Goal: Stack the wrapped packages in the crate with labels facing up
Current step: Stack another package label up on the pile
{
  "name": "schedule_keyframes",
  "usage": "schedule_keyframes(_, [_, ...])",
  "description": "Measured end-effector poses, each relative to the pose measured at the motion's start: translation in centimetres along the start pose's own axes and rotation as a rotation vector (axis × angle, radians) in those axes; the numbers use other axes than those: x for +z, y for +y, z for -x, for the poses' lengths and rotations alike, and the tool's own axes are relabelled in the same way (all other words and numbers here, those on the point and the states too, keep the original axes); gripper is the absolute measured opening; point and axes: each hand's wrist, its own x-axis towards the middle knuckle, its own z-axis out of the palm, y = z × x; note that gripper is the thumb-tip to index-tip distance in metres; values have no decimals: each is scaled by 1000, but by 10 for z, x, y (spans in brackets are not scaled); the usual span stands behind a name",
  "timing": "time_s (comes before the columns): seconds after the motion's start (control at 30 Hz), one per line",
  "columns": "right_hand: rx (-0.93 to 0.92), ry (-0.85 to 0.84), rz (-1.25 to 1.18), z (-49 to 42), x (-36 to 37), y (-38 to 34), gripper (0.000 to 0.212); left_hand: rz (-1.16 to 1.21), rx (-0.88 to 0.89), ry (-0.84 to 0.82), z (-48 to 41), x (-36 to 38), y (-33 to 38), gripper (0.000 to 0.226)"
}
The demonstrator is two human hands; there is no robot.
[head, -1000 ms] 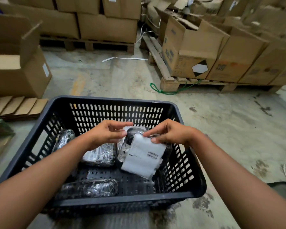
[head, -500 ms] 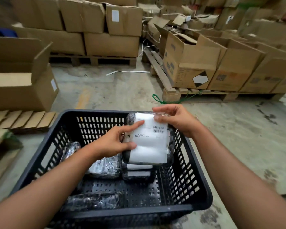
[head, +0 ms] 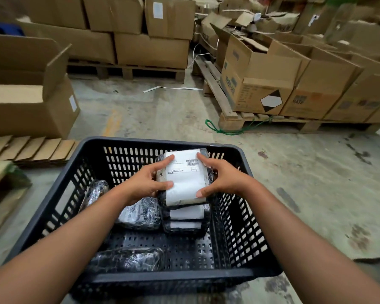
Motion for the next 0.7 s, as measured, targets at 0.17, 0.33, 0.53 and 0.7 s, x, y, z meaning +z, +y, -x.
schedule_keyframes(0.17, [155, -36, -1, -7, 17, 22, 132, -295, 23, 42, -15, 17, -22, 86])
schedule_keyframes(0.33, [185, -65, 49, -14, 29, 36, 135, -468, -11, 80, -27, 13, -45, 95])
schedule_keyframes(0.53, [239, -146, 112, -29, 26, 41, 137, -690, -75, -43, -43, 8, -50, 95])
schedule_keyframes(0.7, [271, -165, 132, -36, 22, 43, 137, -684, -83, -30, -48, 9, -46, 94])
